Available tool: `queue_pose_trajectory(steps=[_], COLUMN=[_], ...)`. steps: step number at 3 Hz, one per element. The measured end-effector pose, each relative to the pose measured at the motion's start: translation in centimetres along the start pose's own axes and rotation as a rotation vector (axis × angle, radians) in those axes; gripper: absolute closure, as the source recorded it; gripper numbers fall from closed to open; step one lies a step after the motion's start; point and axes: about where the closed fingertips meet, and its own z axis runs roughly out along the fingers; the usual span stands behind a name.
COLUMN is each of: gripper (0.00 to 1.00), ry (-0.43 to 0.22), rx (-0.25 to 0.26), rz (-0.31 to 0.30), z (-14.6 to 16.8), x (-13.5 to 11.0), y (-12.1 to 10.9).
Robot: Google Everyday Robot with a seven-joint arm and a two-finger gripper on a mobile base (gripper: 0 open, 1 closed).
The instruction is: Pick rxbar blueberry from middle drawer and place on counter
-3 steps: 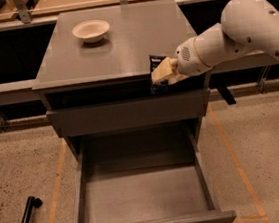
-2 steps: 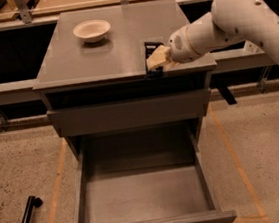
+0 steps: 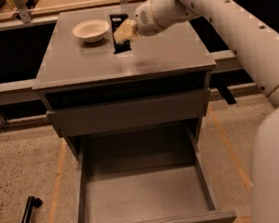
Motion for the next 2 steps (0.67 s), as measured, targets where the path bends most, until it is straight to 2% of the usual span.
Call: queue_pose_trajectory(steps=[1, 2], gripper=[0.85, 0.6], ry=[-0.053, -0.042], rx=[-0.009, -0.013], rz=[-0.022, -0.019], z=[-0.6, -0.16], x=[-2.94, -2.5], y=[0.59, 0.65])
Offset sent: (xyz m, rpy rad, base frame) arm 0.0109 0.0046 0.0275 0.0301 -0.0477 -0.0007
